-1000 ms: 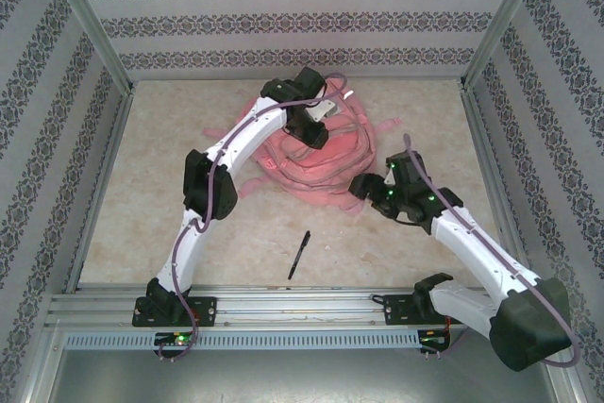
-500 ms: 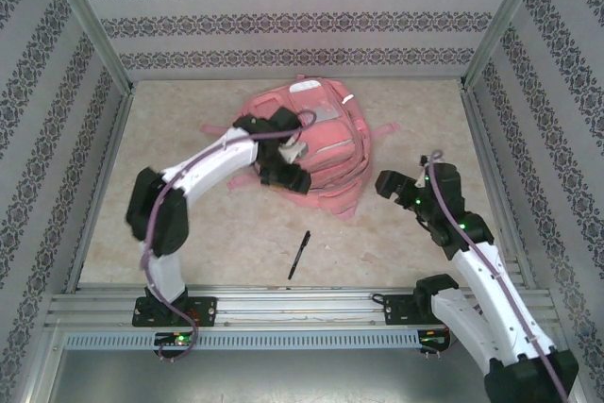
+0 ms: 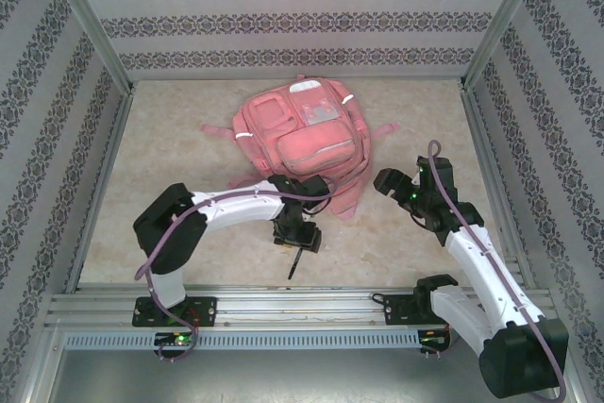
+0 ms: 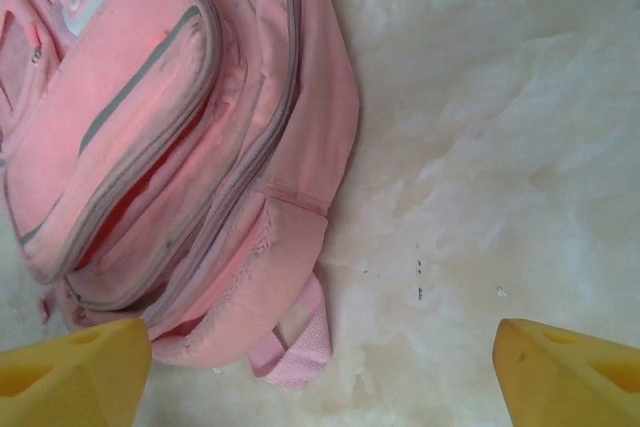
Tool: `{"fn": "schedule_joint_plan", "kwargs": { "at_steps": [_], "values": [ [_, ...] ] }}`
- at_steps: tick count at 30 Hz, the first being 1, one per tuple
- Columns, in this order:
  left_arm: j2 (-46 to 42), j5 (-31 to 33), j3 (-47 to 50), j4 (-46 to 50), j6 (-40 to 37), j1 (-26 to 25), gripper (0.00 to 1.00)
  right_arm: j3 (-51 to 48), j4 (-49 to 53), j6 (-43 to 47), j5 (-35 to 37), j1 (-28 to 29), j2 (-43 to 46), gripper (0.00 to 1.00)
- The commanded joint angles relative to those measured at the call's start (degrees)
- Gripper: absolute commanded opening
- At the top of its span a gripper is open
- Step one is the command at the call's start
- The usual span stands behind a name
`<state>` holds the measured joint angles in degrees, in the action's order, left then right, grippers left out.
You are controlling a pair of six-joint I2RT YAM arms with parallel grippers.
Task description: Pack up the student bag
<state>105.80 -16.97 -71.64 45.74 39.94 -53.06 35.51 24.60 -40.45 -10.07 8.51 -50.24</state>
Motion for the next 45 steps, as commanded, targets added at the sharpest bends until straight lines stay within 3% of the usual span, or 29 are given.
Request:
{"fn": "schedule_joint_plan", "kwargs": {
  "at_steps": [1, 4, 7, 8, 13, 16, 19, 21, 24, 28, 31, 35, 38, 42, 44, 45],
  "values": [
    [3.19, 3.87, -1.97, -2.82, 1.95, -0.72, 0.53, -0.35, 0.16, -1.56, 1.80, 0.71, 3.05, 0.88],
    [6.91, 3.59, -3.44, -1.15, 0.07, -1.71, 0.48, -1.78, 0.55, -1.95, 4.23, 0.80, 6.47, 0.86],
    [8.92, 3.61, -3.63, -0.31, 0.35, -2.94, 0.17, -2.49, 1.82, -2.89, 5.73, 0.80, 9.56, 0.82],
    [9.16, 4.04, -3.71, 0.29, 0.71, -3.26, 0.11, -2.86, 1.79, -3.35, 5.85, 0.80, 10.33, 0.81],
    [5.18, 10.66, -6.06, 5.76, 0.43, -3.39, 0.09, -2.96, 1.55, -4.29, 2.20, 0.80, 9.33, 0.81],
    [0.18, 10.34, -10.22, 8.50, -0.98, -2.62, 0.09, -2.21, -0.07, -4.88, -5.14, 2.01, 6.49, 0.82],
    [-4.90, 7.08, -13.48, 9.22, -1.44, -0.46, 0.09, -1.02, -2.69, -3.01, -11.51, 6.32, 3.22, 0.85],
    [-8.07, 4.94, -14.85, 9.17, -1.14, 2.02, 0.10, 1.14, -2.23, 0.36, -17.40, 9.84, 0.35, 0.93],
    [-12.58, -1.07, -14.44, 5.70, 0.25, 6.78, 0.10, 2.07, -1.97, 4.46, -28.93, 14.92, -0.54, 0.92],
    [-16.41, -9.49, -11.76, -3.49, 3.98, 10.38, 0.09, 0.83, -4.23, 4.48, -31.73, 23.65, 1.89, 0.88],
    [-17.80, -14.17, -9.91, -9.92, 7.45, 10.52, 0.10, 0.62, -12.54, -3.18, -37.10, 26.61, -0.80, 0.74],
    [-20.09, -18.19, -4.81, -19.29, 13.16, 10.52, 0.10, -1.16, -23.94, -11.77, -34.33, 28.34, -2.06, 0.69],
    [-20.97, -19.51, -1.97, -22.77, 14.66, 10.52, 0.10, 0.12, -24.24, -12.28, -34.12, 27.14, -5.20, 0.45],
    [-21.15, -21.98, -1.15, -22.46, 13.83, 10.52, 0.12, -0.09, -24.78, -11.52, -33.64, 25.71, -7.37, 0.27],
    [-21.37, -21.66, -1.23, -21.20, 13.15, 10.52, 0.16, 0.37, -24.87, -11.17, -34.41, 24.59, -7.76, 0.05],
    [-21.58, -21.65, -1.14, -21.19, 13.06, 10.67, 0.21, 0.67, -24.61, -11.21, -34.81, 23.84, -7.70, 0.00]
  ]
}}
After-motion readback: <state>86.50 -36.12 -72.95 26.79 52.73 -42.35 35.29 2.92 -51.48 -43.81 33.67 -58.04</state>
